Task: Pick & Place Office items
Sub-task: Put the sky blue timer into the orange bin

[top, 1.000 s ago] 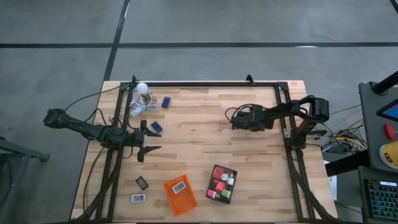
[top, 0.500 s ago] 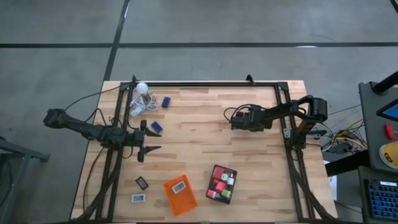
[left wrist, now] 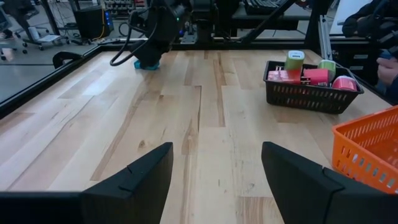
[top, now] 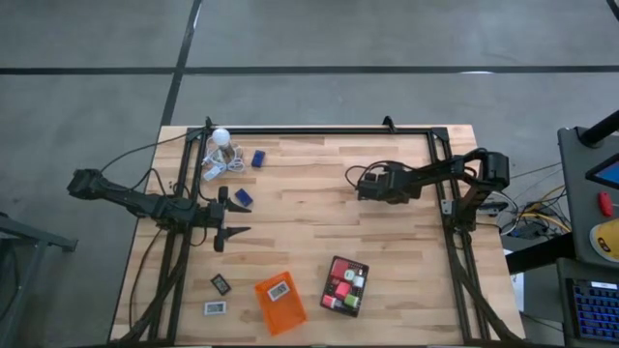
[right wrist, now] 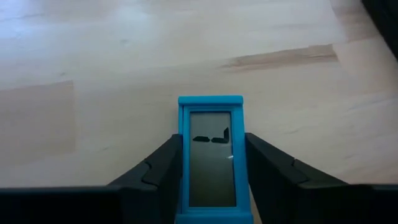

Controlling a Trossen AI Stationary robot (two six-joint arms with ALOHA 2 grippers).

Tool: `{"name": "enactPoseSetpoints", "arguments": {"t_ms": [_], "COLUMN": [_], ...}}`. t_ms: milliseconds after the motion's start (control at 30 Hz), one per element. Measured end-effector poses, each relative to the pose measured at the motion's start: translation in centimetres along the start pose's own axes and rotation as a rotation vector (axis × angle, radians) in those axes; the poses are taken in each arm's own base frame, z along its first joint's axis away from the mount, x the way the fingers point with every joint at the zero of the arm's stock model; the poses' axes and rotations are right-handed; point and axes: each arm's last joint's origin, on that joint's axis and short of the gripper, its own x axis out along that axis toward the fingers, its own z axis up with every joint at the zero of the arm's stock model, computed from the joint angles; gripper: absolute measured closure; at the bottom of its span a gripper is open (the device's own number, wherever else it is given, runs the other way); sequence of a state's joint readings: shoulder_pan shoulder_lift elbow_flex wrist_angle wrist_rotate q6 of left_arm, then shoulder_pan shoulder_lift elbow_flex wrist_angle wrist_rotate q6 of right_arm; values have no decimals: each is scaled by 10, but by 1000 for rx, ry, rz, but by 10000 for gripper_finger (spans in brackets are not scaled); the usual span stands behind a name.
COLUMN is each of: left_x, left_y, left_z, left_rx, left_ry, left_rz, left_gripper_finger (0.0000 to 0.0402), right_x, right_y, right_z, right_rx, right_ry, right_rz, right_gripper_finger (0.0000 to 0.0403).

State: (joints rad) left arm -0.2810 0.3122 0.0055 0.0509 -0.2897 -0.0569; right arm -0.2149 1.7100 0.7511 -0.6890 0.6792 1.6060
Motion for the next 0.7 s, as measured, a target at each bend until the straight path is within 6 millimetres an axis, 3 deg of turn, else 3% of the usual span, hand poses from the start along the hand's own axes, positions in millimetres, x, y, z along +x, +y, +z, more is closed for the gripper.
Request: {"name": "enactPoseSetpoints", "arguments": {"t_ms": [700], "left_x": [0], "left_y": [0], "left_z": [0], "left_rx": [0], "left_ry": [0], "left_rz": [0], "left_gripper_finger": [149], "right_x": [-19], "right_y": [36], "right_z": [6], "right_rx": [-170], "right_ry": [100], "right_rz": [225], "right_gripper_finger": [258]}}
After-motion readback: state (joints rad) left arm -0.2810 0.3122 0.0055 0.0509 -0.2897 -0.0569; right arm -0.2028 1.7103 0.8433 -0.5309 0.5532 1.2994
